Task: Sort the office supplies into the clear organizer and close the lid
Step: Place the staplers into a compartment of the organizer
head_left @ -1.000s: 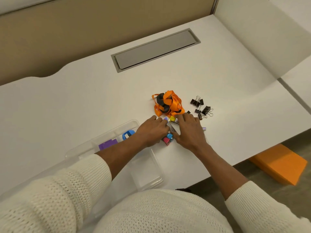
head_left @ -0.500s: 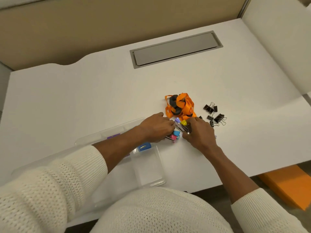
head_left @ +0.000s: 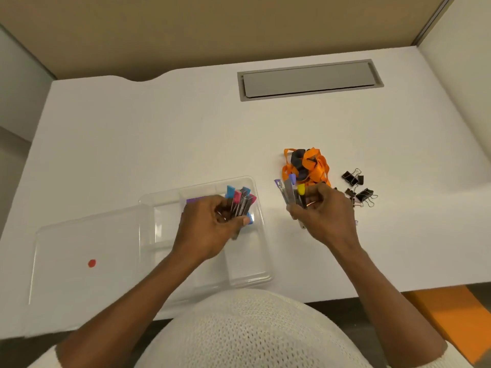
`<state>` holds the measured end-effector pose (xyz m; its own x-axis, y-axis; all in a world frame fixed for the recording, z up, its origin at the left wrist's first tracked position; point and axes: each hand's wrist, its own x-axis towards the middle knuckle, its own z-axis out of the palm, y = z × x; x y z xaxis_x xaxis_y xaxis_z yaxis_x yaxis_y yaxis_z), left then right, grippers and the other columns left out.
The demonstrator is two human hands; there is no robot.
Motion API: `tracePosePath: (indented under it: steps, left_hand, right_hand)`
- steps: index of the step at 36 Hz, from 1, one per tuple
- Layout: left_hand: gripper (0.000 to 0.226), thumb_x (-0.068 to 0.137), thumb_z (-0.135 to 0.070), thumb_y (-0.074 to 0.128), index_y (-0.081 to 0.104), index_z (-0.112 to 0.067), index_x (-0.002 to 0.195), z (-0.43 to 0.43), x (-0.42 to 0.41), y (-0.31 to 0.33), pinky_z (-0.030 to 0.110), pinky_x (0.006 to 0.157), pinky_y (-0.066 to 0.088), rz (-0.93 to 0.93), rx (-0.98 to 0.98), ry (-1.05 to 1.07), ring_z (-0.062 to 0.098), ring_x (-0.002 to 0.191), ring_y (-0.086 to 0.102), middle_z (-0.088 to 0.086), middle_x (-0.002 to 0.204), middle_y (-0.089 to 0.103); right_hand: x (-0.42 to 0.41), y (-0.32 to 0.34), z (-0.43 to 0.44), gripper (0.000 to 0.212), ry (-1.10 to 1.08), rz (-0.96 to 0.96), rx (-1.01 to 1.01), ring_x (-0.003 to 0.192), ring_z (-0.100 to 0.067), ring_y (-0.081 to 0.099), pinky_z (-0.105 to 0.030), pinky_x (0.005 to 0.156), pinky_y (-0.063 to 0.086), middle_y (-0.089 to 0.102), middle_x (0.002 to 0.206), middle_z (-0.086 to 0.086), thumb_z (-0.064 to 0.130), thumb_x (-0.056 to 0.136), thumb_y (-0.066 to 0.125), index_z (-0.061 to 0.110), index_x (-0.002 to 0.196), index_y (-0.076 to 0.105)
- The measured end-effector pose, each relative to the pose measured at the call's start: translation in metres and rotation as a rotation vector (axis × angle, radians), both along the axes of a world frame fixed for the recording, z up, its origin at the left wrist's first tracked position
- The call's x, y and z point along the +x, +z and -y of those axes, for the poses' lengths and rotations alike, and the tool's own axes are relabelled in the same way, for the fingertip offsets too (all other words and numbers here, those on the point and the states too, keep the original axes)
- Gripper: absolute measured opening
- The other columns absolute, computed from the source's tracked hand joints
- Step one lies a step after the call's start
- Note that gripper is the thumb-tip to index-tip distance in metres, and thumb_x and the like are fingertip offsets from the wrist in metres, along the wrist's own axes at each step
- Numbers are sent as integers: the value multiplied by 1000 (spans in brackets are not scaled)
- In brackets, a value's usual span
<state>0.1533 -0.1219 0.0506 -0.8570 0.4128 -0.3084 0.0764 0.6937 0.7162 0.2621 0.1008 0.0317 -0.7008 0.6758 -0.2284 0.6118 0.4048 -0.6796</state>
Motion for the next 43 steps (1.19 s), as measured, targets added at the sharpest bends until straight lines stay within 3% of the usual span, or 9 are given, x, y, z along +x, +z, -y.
tracePosePath:
  steps: [2,5,7,12,16,22,29,35,43]
  left_hand:
    - [25,72,-46,93,78,-32,86,23,13,-9,9,55,44,63,-20,75,-1,57,64,-22,61,70]
    - [29,74,-45,93,81,-27,93,51,31,-23,32,71,61,148,-54,169,9,71,72,-10,75,76]
    - [30,76,-44,92,81,-25,96,65,40,-30,37,74,62,179,-93,214,12,76,72,-9,80,76]
    - [32,76,-44,92,80,-21,95,85,51,-40,21,58,44,157,-175,298,4,69,67,-15,74,72]
    - [32,76,-48,91,80,-21,90,88,50,-44,20,56,42,158,-228,309,6,66,66,-11,73,74]
    - [42,78,-51,88,80,-22,107,82,45,-47,21,52,46,73,-417,133,10,71,68,0,96,81]
    - [39,94,-40,77,71,-18,125,67,47,-62,26,74,52,-88,-618,-109,21,99,73,4,115,76]
    - [41,99,-34,71,64,-14,135,65,45,-65,29,89,57,-127,-607,-186,23,109,71,6,126,72]
    - [25,92,-36,79,70,-16,105,104,35,-45,29,59,43,-234,-602,-84,22,84,73,3,98,76]
  right_hand:
    - [2,5,19,36,39,24,-94,74,-14,73,-44,77,63,76,86,9,38,72,89,24,100,71]
    - [5,5,46,35,111,70,-199,69,-11,74,-45,73,64,76,84,9,39,73,90,27,99,69]
    - [8,2,63,34,141,103,-228,64,-10,74,-43,70,65,75,81,9,41,73,90,29,96,68]
    - [6,-9,100,35,189,164,-250,70,-10,71,-40,73,64,74,78,7,44,72,89,28,95,69]
    - [-1,-18,128,32,216,187,-236,68,-9,71,-37,72,64,74,76,11,45,72,89,31,90,66]
    - [-11,-28,155,41,222,248,-134,71,-8,70,-32,70,62,73,80,12,52,72,84,30,100,66]
    - [-14,-31,164,50,213,285,-106,79,-11,71,-29,73,58,75,86,9,54,74,82,30,113,61]
    - [-13,-34,165,52,217,311,-81,81,-12,72,-33,78,61,77,91,5,51,74,82,28,115,62]
    - [-13,-35,174,51,241,301,-38,76,-10,69,-30,67,58,74,86,10,54,73,81,29,112,58]
